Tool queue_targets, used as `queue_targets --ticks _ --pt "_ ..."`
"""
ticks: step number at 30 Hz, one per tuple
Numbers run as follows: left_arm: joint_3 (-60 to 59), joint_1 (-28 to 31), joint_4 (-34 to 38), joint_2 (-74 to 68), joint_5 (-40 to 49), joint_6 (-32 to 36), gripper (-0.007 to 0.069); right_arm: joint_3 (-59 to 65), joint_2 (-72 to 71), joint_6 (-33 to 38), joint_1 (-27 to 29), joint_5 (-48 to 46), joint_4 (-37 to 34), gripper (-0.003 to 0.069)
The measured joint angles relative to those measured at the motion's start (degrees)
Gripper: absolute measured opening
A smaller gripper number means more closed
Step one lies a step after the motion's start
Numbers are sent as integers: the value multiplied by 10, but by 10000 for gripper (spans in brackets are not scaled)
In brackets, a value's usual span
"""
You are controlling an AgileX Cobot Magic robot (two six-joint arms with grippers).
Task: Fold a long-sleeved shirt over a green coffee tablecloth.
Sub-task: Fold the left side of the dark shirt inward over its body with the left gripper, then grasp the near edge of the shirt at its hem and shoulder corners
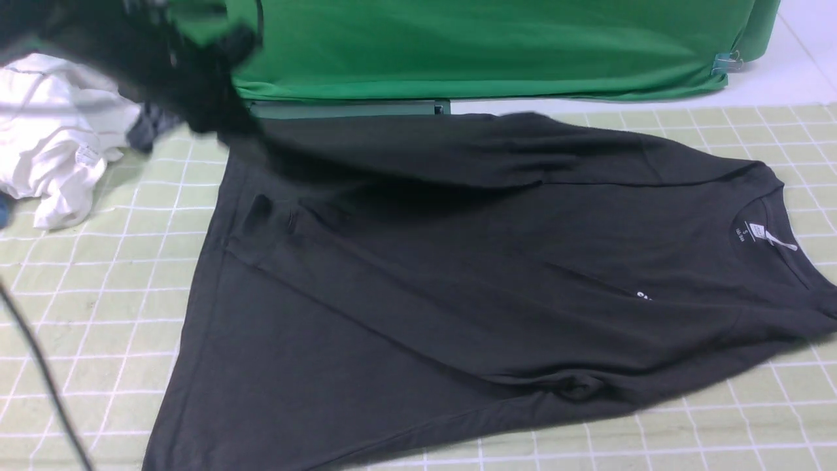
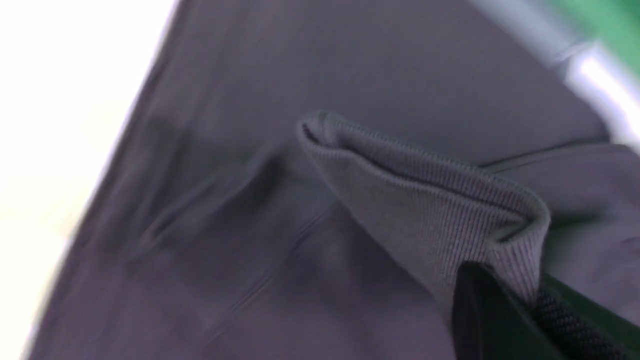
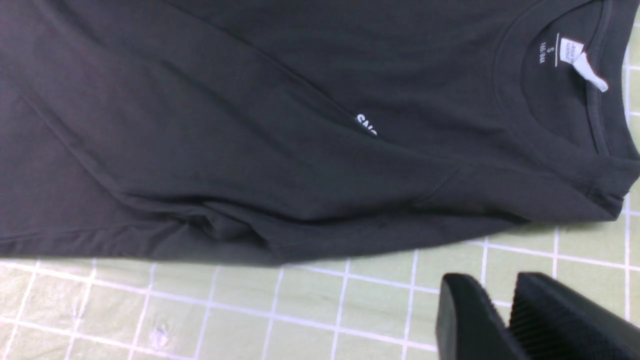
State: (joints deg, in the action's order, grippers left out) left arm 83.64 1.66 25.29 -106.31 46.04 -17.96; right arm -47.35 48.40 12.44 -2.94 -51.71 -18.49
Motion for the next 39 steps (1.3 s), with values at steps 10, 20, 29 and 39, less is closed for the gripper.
queue_targets --ticks 10,20,29,39 --pt "-247 0 -13 46 -173 55 26 0 0 -1 0 -1 0 144" --pt "-203 0 -52 47 -79 64 252 0 0 0 0 -2 0 144" --pt "-33 11 -153 51 150 76 433 0 0 1 0 -17 0 144" --pt "-161 15 -160 161 227 101 409 0 0 1 0 -19 0 144"
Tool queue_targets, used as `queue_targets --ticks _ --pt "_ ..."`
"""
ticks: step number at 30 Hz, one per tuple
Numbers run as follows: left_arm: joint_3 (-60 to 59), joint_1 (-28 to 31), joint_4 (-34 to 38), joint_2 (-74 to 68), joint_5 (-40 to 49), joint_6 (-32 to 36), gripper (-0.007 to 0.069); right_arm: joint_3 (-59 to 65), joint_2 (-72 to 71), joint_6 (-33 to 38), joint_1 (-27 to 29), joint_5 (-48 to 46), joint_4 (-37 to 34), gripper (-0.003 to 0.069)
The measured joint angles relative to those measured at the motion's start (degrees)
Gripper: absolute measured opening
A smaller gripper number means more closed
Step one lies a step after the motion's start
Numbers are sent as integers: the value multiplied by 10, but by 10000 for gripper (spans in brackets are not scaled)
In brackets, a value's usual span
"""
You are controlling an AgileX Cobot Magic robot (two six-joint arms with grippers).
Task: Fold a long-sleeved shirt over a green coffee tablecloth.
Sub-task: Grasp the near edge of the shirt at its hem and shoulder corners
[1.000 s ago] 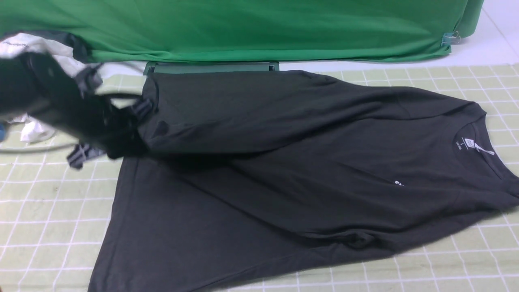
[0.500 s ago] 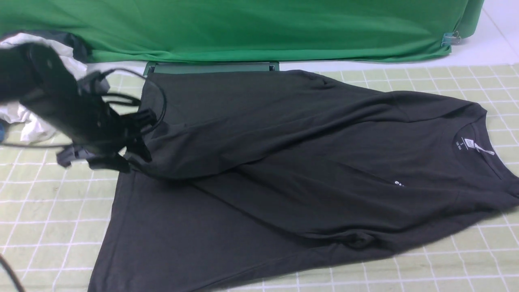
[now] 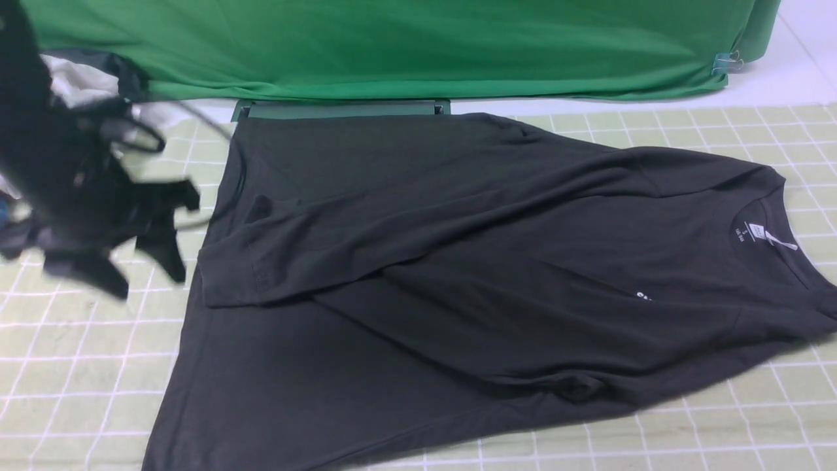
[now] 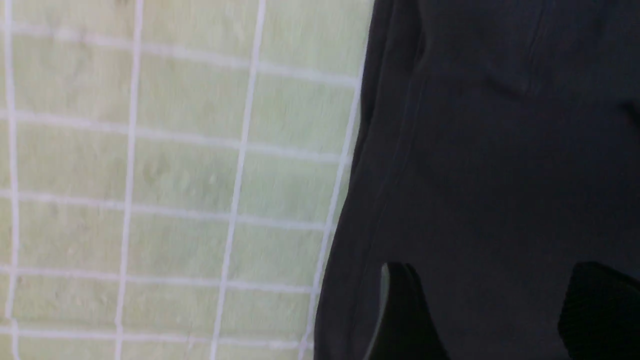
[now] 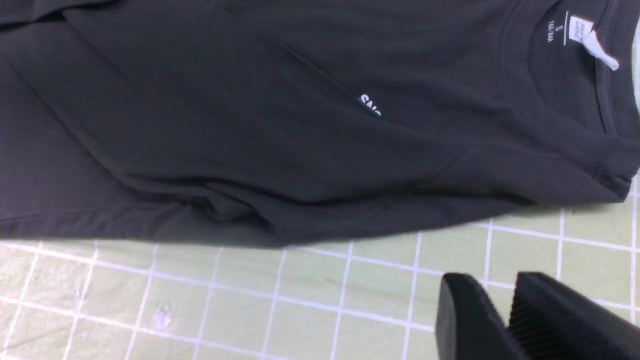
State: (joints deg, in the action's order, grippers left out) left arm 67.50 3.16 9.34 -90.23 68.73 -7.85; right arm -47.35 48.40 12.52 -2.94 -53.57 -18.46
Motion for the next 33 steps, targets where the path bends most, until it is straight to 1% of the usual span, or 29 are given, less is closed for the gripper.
queue_targets --ticks 4,8,10,12,19,24,33 --pt "-97 0 18 59 -43 0 402 0 0 0 0 2 0 144" --pt "-211 0 57 112 -91 14 402 0 0 0 0 2 0 144" --pt "-269 0 55 125 -94 34 402 0 0 0 0 2 0 144" --pt "-292 0 46 128 -96 39 402 1 0 0 0 2 0 144" --pt "-339 0 42 124 -149 55 402 1 0 0 0 0 0 144" --pt "-374 0 63 110 -192 75 402 1 0 0 0 0 0 144" --pt "-350 0 72 104 -205 85 400 1 0 -1 0 0 0 144"
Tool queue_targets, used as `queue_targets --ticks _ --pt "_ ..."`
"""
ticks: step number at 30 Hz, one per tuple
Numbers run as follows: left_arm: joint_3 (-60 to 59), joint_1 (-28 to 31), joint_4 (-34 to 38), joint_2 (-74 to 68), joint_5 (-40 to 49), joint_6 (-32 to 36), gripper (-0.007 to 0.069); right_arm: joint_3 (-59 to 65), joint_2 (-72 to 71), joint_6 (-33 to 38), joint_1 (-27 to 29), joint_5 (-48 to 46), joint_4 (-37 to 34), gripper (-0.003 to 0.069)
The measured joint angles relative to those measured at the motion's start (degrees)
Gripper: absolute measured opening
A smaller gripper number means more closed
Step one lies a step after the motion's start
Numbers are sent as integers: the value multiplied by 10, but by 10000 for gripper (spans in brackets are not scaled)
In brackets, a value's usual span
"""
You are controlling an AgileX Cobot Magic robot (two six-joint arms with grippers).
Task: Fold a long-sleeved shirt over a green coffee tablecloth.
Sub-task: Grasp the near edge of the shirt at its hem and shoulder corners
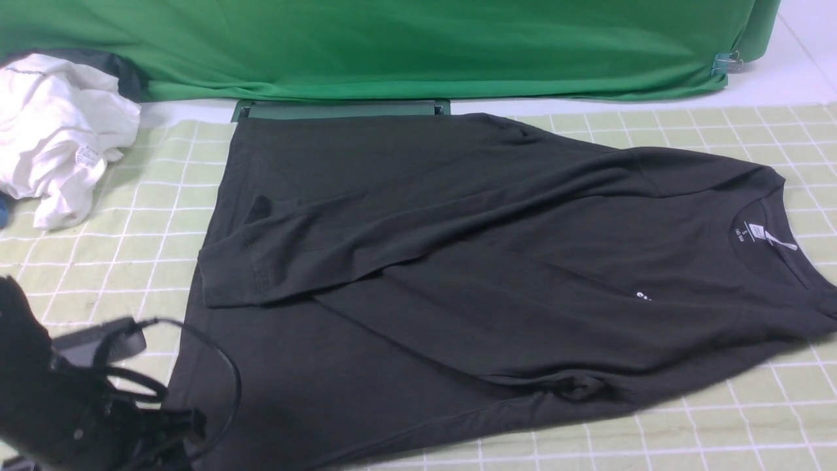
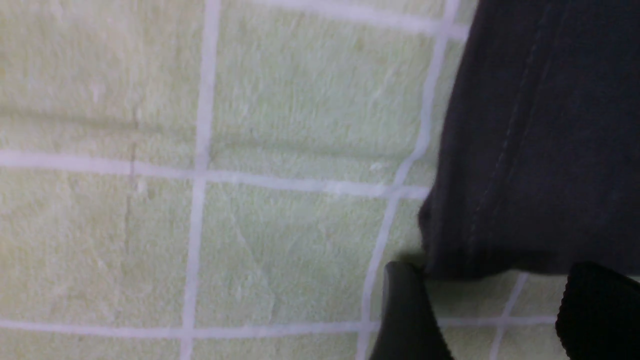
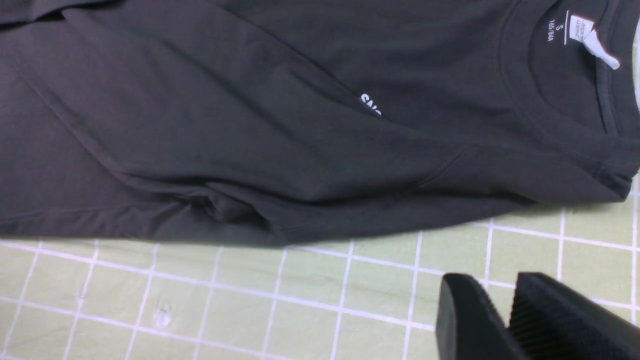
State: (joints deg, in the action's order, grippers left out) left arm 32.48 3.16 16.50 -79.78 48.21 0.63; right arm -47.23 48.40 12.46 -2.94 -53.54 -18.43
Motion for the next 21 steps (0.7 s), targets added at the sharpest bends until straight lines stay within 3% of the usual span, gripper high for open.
queue_targets --ticks 8,16,21 --pt "19 0 -43 -13 -5 -19 400 0 0 1 0 1 0 144" --pt "22 1 24 -56 -4 44 391 0 0 1 0 2 0 145" --pt "23 1 41 -61 -7 62 295 0 0 1 0 2 0 146"
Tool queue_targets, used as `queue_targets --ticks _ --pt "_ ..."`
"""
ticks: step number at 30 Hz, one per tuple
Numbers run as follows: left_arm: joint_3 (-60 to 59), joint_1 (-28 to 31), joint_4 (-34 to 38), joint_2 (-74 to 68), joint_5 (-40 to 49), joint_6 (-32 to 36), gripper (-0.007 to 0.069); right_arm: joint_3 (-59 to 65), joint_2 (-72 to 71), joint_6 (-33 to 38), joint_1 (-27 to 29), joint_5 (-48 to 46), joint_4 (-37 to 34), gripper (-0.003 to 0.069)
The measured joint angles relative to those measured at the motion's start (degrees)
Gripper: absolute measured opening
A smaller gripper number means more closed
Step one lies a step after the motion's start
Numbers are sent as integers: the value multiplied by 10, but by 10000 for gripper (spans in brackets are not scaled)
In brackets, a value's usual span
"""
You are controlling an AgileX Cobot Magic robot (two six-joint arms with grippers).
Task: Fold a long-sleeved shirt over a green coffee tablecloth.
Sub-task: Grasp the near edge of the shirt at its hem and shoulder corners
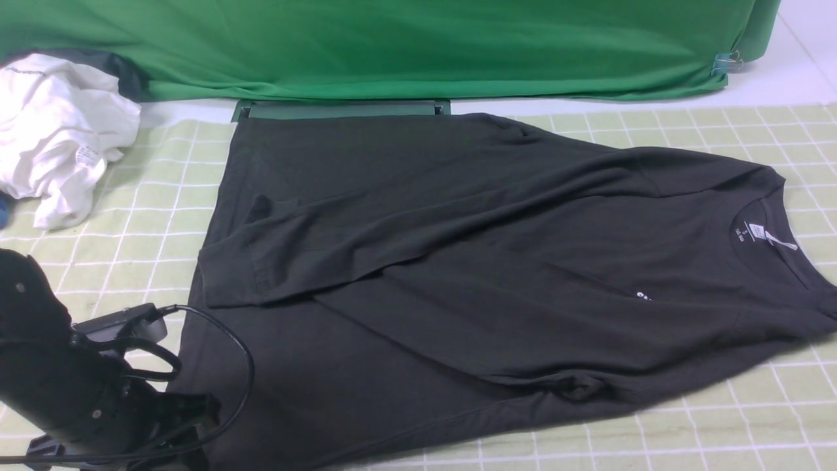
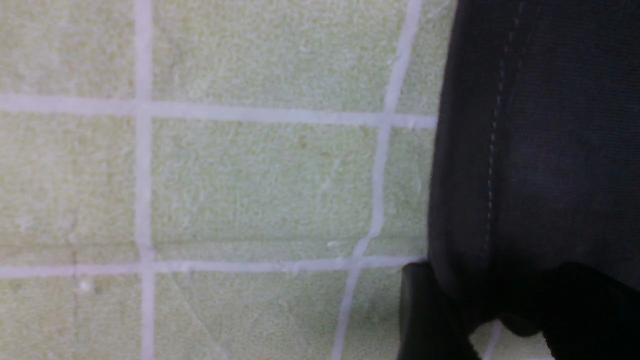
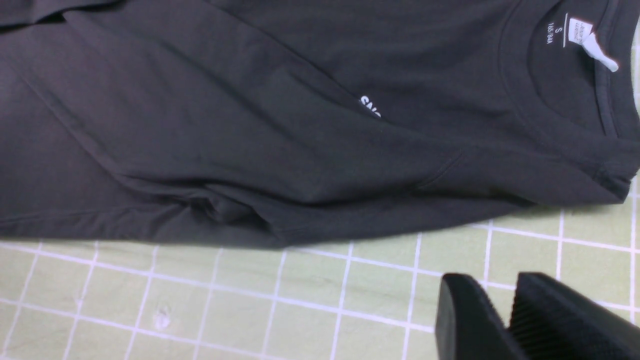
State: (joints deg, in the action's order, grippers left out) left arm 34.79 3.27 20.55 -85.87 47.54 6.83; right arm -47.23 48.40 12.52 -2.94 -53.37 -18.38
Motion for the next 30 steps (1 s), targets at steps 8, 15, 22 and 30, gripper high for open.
queue_targets --ticks 8,15,22,30 --pt "8 0 -11 4 5 6 39 9 23 37 -80 -40 -19 189" --pt "33 0 -70 65 15 -35 32 50 139 54 -289 27 42 365" --pt "22 0 -81 79 21 -46 32 26 313 22 -395 113 128 380" --pt "18 0 -80 79 21 -50 32 -79 458 15 -404 113 192 380"
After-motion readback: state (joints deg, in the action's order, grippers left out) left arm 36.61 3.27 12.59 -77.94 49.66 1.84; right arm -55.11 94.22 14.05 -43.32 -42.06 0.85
